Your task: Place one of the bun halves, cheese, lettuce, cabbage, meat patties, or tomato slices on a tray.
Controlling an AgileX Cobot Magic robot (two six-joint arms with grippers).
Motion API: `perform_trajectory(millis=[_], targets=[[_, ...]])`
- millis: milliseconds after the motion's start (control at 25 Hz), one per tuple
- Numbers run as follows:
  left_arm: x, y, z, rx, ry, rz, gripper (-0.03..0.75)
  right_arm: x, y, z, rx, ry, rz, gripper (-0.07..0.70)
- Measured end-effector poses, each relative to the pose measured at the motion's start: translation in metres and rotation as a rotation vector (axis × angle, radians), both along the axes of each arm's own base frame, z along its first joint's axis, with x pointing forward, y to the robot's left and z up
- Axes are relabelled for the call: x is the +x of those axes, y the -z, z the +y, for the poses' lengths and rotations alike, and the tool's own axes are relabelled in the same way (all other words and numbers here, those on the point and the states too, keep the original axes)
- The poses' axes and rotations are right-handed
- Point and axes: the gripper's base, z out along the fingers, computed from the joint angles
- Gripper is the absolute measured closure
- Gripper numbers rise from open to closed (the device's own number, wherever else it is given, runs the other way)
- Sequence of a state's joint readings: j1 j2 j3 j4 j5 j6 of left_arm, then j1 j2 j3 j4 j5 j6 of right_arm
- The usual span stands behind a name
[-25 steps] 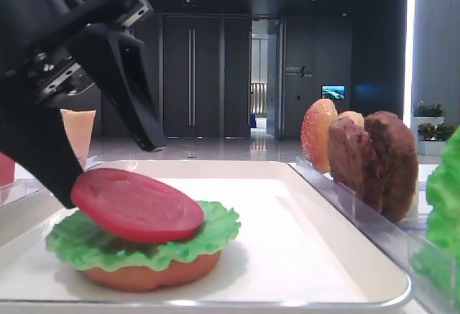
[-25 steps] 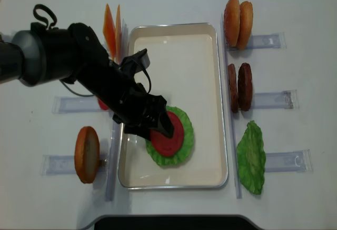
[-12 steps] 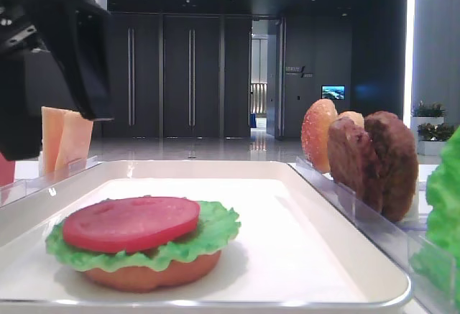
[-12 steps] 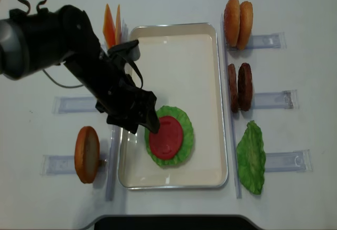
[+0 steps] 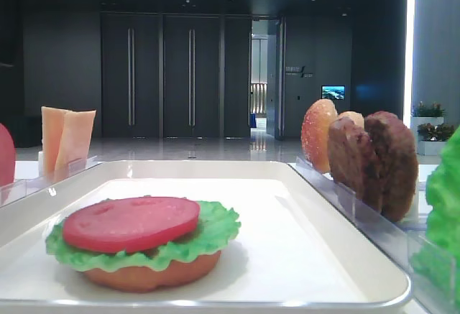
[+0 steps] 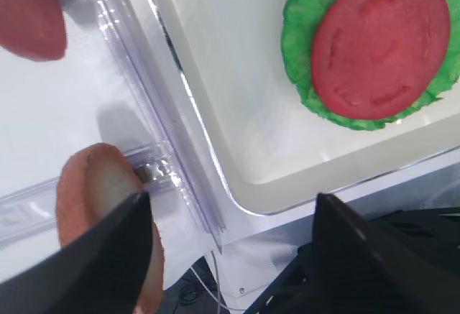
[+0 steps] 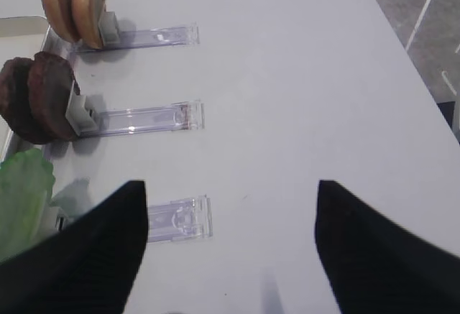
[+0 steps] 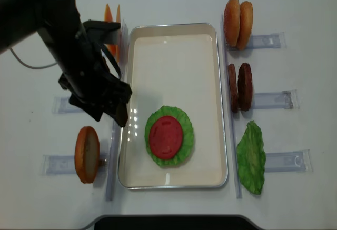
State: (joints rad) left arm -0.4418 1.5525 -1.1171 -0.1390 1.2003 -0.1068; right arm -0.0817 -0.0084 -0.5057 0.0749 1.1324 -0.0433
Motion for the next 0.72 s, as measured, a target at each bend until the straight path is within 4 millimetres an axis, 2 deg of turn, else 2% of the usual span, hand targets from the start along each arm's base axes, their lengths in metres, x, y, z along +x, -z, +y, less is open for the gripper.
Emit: perform_trajectory(millis=[280, 440, 720], targets=[[0.000, -0.001, 0.003, 0.030, -0.020, -0.006, 0.185, 0.000, 0.000, 0.000, 0.001, 0.000, 0.000, 0.160], [-0.003, -0.010, 0.007, 0.034, -0.018, -0.044, 0.202, 0.000, 0.000, 0.000, 0.001, 0.000, 0.000, 0.160], [0.004, -0.026, 0.045, 0.044, -0.126, -0.106, 0.219, 0.000, 0.000, 0.000, 0.001, 0.000, 0.000, 0.160]])
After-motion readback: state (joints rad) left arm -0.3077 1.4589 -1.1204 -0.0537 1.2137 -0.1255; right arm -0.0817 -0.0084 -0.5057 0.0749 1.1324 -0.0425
